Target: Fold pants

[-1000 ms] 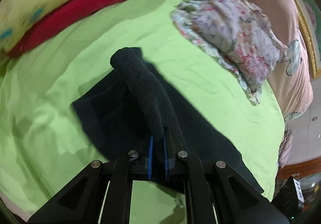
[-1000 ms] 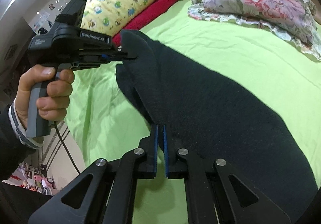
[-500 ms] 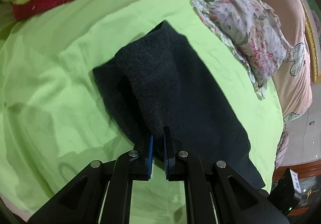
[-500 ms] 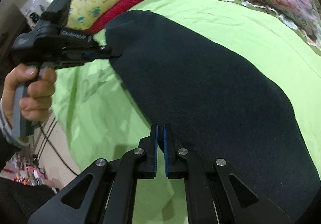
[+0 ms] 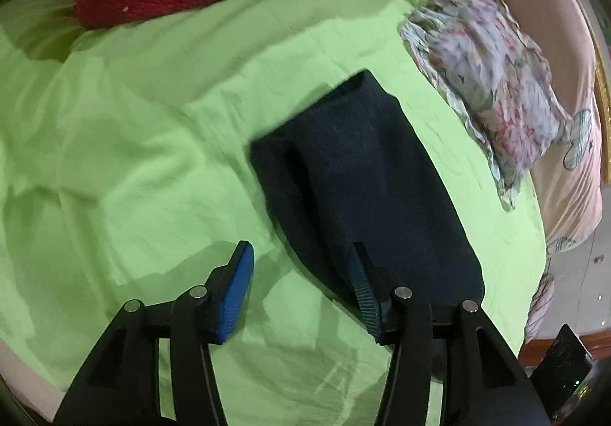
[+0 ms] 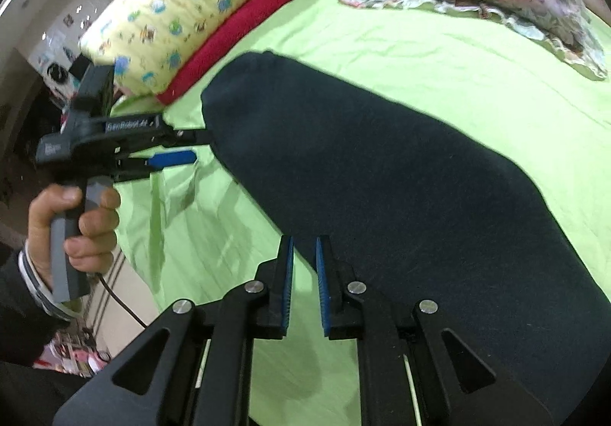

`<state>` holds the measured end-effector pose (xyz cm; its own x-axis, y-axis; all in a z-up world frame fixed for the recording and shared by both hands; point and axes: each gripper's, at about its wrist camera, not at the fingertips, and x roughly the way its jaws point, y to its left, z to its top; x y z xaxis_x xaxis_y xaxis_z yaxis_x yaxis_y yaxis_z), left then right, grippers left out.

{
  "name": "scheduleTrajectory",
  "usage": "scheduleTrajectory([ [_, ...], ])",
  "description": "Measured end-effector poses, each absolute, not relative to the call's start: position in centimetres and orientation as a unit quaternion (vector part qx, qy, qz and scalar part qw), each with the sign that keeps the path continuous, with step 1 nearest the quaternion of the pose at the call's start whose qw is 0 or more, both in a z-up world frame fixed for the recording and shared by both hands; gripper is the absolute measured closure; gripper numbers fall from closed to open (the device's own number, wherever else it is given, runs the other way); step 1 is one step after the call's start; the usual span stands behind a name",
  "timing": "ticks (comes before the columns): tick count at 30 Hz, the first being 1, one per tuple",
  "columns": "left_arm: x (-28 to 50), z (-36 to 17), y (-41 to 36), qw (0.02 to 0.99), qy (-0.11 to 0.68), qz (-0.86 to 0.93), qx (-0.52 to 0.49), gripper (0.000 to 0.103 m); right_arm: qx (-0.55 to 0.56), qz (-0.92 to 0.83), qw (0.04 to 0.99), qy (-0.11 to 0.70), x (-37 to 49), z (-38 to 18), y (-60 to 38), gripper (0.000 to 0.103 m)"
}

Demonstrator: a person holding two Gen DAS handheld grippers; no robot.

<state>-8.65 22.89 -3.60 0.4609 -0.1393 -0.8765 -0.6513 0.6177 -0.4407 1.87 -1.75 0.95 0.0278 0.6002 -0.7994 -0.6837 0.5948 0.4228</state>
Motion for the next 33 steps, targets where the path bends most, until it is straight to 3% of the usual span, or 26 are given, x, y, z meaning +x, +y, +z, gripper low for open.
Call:
scheduleTrajectory([
  [4,-8.3,-3.0,23.6,0.755,0.487,0.173,-0.403,0.041,-0.013,0.430,0.726,0.536,3.3,1.5,-2.6,0.088],
  [6,-8.0,-2.9,23.8,0.754,0.485,0.175,-0.406,0.037,-0.002,0.422,0.731,0.536,3.8,1.6,-3.1,0.082],
  [8,-7.4,-3.1,23.8,0.750,0.487,0.174,-0.411,0.036,0.017,0.413,0.736,0.536,4.6,1.8,-3.9,0.057],
  [9,-7.2,-3.2,23.9,0.749,0.489,0.173,-0.413,0.036,0.026,0.409,0.739,0.535,4.8,1.9,-4.3,0.053],
  [12,-6.2,-3.6,24.0,0.742,0.498,0.174,-0.413,0.032,0.054,0.394,0.750,0.528,6.4,2.3,-5.2,0.052],
  [24,-2.9,-5.3,25.0,0.721,0.508,0.193,-0.429,0.032,0.090,0.343,0.736,0.577,14.9,-0.9,-5.6,0.052],
  [33,-2.5,-6.2,24.6,0.728,0.504,0.206,-0.417,0.042,0.012,0.383,0.675,0.631,15.4,-4.5,-1.7,0.052],
])
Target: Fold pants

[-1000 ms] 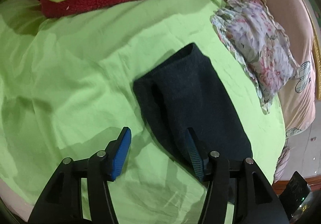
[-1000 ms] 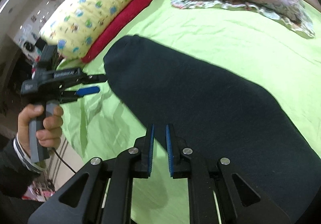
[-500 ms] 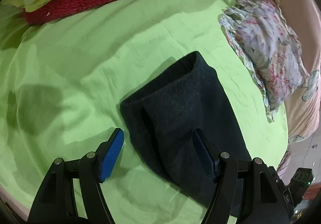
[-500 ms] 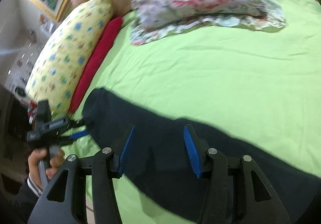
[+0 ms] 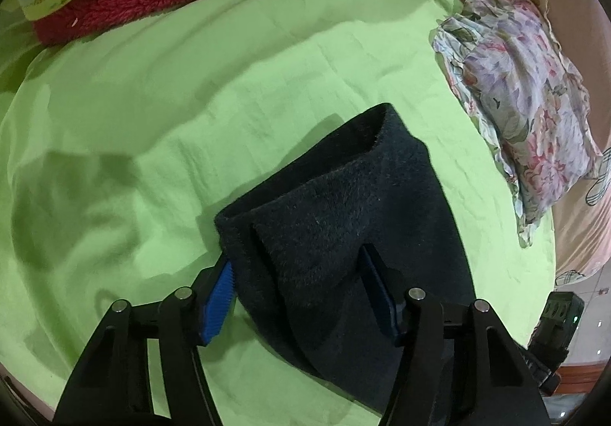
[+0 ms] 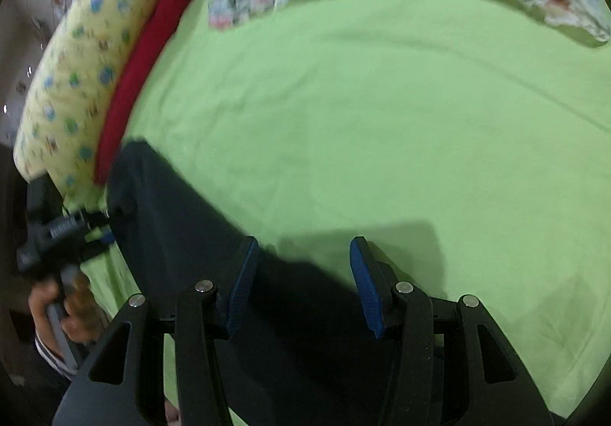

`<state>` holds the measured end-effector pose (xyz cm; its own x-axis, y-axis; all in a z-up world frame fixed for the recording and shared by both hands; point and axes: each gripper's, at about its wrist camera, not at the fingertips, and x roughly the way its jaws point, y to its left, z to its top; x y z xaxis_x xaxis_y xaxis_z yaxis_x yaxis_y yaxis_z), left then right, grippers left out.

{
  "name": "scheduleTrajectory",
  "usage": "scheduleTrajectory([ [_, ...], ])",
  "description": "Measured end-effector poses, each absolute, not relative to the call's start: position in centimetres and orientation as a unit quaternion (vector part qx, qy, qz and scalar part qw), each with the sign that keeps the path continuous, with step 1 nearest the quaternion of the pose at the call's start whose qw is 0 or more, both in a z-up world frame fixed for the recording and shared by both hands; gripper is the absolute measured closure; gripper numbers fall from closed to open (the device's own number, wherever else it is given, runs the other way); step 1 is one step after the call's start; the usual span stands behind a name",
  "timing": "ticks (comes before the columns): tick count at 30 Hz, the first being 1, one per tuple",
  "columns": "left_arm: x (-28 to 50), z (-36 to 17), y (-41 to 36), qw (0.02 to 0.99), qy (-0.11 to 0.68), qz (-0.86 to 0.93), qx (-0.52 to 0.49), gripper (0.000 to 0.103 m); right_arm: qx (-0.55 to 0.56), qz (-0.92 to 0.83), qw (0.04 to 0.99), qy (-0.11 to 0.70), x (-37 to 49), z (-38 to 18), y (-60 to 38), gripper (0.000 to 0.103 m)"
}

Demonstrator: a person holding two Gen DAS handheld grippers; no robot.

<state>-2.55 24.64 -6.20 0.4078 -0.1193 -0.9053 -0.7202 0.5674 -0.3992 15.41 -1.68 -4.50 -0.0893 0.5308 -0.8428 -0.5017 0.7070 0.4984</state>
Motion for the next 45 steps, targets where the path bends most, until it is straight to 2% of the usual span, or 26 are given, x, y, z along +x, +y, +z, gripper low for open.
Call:
scheduleTrajectory([
  [7,-3.1,-6.2,24.7,0.738,0.492,0.204,-0.415,0.051,-0.032,0.417,0.671,0.612,13.1,-3.8,-1.2,0.052],
  [10,-3.1,-6.0,24.5,0.747,0.486,0.190,-0.411,0.060,-0.079,0.424,0.672,0.603,12.7,-4.0,0.0,0.053],
  [11,-3.0,-5.8,24.4,0.752,0.483,0.184,-0.409,0.065,-0.087,0.426,0.671,0.601,12.8,-4.1,0.2,0.057],
  [13,-3.1,-5.2,24.2,0.762,0.473,0.168,-0.409,0.075,-0.087,0.435,0.668,0.598,12.9,-4.3,0.4,0.084],
  [15,-3.7,-4.2,24.2,0.772,0.457,0.152,-0.415,0.084,-0.090,0.433,0.674,0.592,12.9,-3.7,0.4,0.087],
  [17,-4.6,-2.6,24.2,0.782,0.440,0.136,-0.421,0.085,-0.100,0.434,0.686,0.575,12.5,-2.6,0.3,0.089],
  [23,-9.1,1.4,23.8,0.798,0.397,0.104,-0.442,0.085,-0.091,0.417,0.751,0.504,12.7,1.6,-0.5,0.090],
  [29,-10.0,-2.2,24.1,0.803,0.442,0.124,-0.380,0.085,-0.103,0.406,0.757,0.502,11.7,-1.8,1.6,0.089],
  [30,-9.7,-2.9,24.1,0.803,0.452,0.125,-0.367,0.083,-0.117,0.395,0.765,0.496,11.4,-2.4,2.0,0.088],
  [31,-9.6,-3.6,24.3,0.803,0.461,0.125,-0.357,0.081,-0.127,0.384,0.771,0.492,11.1,-2.7,2.3,0.083],
  [32,-9.5,-4.0,24.4,0.801,0.467,0.126,-0.352,0.076,-0.139,0.365,0.780,0.488,11.0,-3.1,2.6,0.072],
  [33,-9.5,-4.0,24.6,0.801,0.469,0.127,-0.350,0.072,-0.142,0.355,0.784,0.488,11.0,-3.1,2.6,0.069],
  [34,-9.8,-3.7,24.7,0.804,0.468,0.131,-0.344,0.069,-0.135,0.347,0.790,0.488,11.0,-2.9,2.3,0.067],
  [36,-10.4,-3.0,24.8,0.809,0.467,0.154,-0.323,0.052,-0.112,0.339,0.797,0.487,11.0,-2.0,1.0,0.067],
  [43,-12.0,0.3,25.7,0.822,0.441,0.172,-0.315,0.050,-0.032,0.314,0.815,0.486,10.2,1.3,-5.0,0.067],
  [45,-12.3,1.5,25.3,0.829,0.435,0.168,-0.309,0.045,-0.011,0.307,0.817,0.488,9.4,1.7,-7.1,0.067],
])
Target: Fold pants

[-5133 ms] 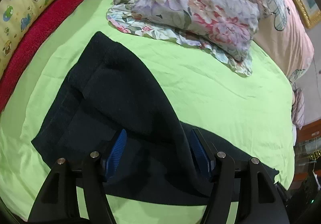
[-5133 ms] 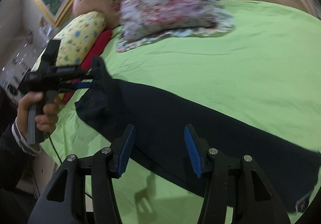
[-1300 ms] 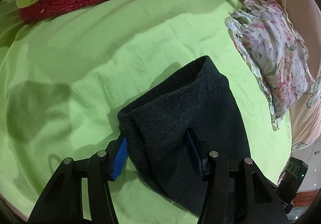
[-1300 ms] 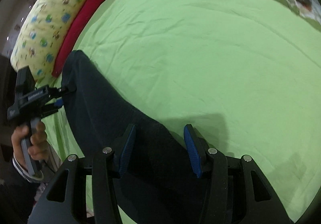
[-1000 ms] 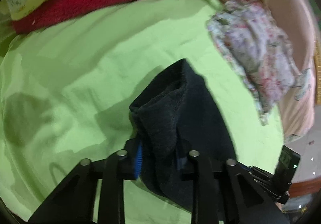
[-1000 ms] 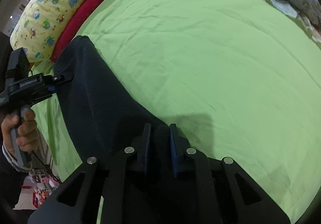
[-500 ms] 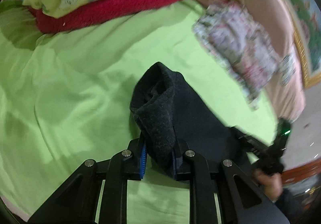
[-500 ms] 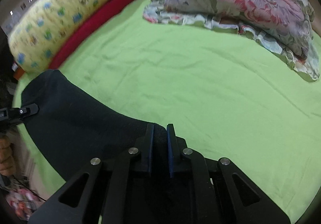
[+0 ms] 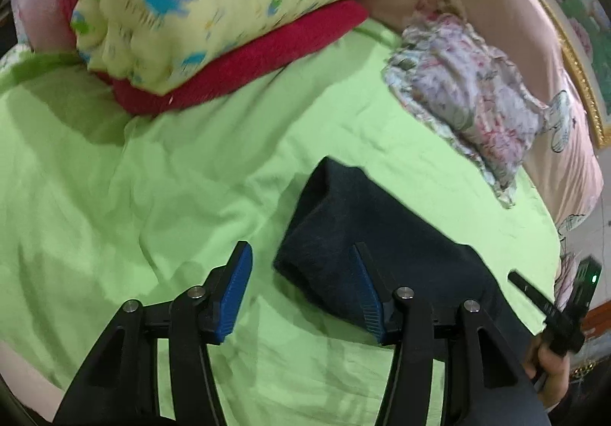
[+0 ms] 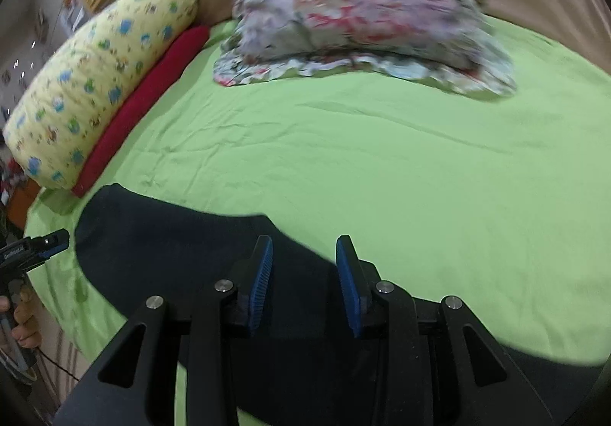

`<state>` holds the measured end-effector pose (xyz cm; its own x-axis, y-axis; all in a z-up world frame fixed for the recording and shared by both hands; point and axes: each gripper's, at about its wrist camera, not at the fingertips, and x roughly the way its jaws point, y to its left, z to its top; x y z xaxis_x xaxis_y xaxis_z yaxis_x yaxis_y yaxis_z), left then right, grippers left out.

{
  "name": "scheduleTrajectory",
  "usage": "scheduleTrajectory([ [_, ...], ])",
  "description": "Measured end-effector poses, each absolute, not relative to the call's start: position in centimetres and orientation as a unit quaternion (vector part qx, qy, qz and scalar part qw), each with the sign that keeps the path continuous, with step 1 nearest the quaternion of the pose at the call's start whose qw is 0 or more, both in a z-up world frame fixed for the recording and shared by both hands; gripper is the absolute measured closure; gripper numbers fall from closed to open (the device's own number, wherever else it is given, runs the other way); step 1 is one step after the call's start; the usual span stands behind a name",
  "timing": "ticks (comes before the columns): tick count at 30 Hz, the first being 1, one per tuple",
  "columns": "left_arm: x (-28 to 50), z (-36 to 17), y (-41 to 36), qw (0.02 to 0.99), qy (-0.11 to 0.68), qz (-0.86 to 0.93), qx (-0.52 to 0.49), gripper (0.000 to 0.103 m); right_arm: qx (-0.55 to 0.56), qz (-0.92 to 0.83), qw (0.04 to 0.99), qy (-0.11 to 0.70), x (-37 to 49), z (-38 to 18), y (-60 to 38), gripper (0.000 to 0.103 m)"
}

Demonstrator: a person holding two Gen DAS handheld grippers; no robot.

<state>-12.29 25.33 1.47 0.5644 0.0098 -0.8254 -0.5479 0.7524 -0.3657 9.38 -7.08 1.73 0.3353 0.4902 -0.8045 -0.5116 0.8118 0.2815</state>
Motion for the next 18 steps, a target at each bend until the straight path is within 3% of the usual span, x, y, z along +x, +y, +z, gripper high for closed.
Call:
scheduleTrajectory([
  [18,-3.4,3.6,12.7,0.849,0.482,-0.005,-0.215,0.035,0.108,0.188,0.844,0.490,0.6,2.5,-20.6,0.067],
])
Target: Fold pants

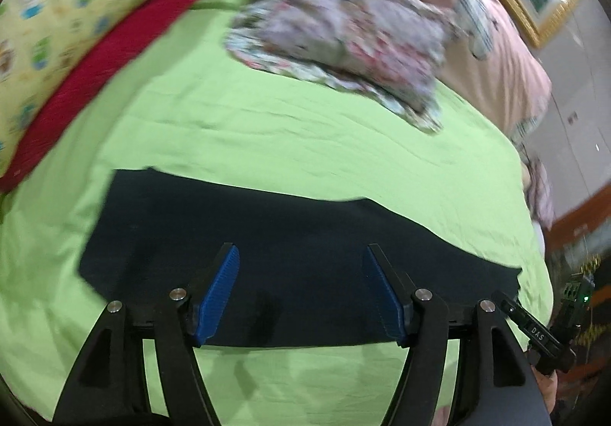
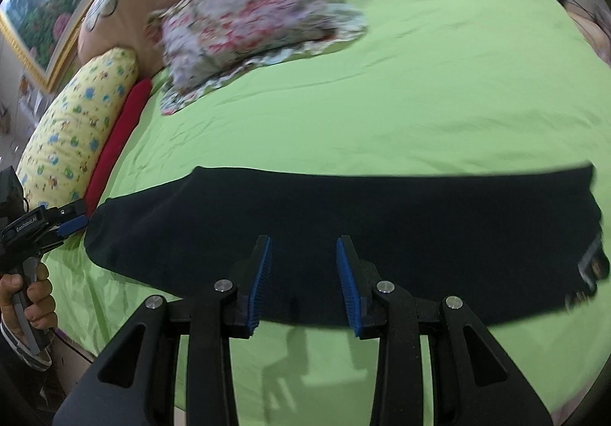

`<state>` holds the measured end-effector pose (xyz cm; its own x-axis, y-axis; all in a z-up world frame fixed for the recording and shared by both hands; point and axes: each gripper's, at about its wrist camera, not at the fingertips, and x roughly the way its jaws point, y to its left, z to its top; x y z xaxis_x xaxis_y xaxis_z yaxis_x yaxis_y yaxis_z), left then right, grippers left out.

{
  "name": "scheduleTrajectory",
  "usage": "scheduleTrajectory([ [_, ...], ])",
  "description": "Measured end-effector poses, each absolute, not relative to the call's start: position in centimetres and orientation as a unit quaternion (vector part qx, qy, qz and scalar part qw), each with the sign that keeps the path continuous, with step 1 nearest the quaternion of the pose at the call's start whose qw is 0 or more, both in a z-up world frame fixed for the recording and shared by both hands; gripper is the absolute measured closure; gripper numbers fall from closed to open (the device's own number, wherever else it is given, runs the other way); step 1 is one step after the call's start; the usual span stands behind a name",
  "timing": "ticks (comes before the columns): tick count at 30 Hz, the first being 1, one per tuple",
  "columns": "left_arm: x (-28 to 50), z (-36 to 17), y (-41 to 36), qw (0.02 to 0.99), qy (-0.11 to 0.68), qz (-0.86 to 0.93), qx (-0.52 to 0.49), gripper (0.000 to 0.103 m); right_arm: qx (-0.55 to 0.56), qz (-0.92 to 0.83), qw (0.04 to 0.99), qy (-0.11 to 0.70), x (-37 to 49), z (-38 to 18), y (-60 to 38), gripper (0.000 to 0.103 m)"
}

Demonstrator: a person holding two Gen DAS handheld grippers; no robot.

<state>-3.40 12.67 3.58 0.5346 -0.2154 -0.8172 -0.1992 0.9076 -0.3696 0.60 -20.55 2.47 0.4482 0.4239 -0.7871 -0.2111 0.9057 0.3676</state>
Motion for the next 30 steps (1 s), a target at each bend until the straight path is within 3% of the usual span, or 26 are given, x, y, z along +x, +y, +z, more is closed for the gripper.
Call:
scheduleTrajectory([
  [18,1.5,3.5,-1.4,0.830,0.529,-0.124,-0.124,0.028,0.202,0.073,0.846,0.488,-3.9,1.4,-31.1,0.066],
  [22,2.3,3.2,-3.9,0.820,0.542,-0.145,-0.114,0.028,0.224,0.050,0.842,0.487,-4.5,1.2,-33.3,0.057],
  [30,4.4,3.3,-9.1,0.807,0.555,-0.187,-0.084,0.027,0.275,0.012,0.835,0.477,-5.0,0.8,-37.3,0.057],
])
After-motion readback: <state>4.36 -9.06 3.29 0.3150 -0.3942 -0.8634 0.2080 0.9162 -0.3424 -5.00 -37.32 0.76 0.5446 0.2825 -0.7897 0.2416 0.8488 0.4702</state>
